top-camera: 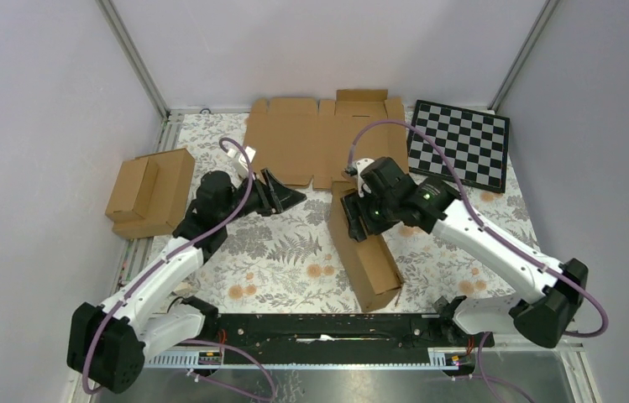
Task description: Fold the paper box
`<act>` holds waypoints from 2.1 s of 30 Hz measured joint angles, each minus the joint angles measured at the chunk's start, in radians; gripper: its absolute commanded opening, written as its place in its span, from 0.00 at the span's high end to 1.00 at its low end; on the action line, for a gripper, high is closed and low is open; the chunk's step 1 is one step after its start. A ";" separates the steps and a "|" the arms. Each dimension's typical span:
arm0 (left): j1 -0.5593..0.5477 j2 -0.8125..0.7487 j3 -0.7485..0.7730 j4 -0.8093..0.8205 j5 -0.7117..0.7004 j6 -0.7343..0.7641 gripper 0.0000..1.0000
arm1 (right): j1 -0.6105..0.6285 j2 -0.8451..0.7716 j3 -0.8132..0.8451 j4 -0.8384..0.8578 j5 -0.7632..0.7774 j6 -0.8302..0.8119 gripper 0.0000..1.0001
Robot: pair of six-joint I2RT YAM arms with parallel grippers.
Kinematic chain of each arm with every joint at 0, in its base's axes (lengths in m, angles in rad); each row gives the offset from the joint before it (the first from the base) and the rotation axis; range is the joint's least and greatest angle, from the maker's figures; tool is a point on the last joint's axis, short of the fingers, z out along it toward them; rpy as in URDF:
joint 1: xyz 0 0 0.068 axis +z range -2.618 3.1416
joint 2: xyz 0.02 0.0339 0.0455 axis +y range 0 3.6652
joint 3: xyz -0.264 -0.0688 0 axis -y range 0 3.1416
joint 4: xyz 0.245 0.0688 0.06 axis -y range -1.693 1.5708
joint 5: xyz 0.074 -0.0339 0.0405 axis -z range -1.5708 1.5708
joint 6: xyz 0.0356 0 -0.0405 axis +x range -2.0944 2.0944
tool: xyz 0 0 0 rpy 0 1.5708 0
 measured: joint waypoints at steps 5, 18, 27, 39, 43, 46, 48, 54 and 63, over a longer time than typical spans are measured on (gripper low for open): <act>0.054 0.088 0.055 0.076 0.128 0.130 0.29 | 0.000 -0.091 -0.058 0.000 -0.096 -0.084 0.28; 0.046 0.327 0.154 0.380 0.374 0.355 0.27 | 0.000 -0.133 -0.097 -0.001 -0.218 -0.152 0.28; -0.009 0.339 0.182 0.377 0.395 0.457 0.30 | 0.000 -0.095 -0.097 -0.003 -0.226 -0.154 0.27; -0.010 0.362 0.196 0.288 0.375 0.529 0.53 | 0.000 -0.082 -0.097 -0.008 -0.226 -0.154 0.33; -0.022 0.365 0.199 0.250 0.357 0.562 0.53 | 0.000 -0.082 -0.096 -0.009 -0.222 -0.154 0.35; -0.029 0.365 0.199 0.240 0.349 0.577 0.42 | 0.000 -0.082 -0.096 -0.009 -0.221 -0.154 0.36; -0.032 0.364 0.199 0.237 0.343 0.588 0.35 | 0.000 -0.082 -0.096 -0.009 -0.221 -0.154 0.38; -0.033 0.351 0.199 0.230 0.323 0.589 0.29 | 0.000 -0.082 -0.094 -0.012 -0.222 -0.153 0.42; -0.030 0.296 0.199 0.166 0.317 0.589 0.23 | 0.000 -0.082 -0.092 -0.013 -0.225 -0.153 0.45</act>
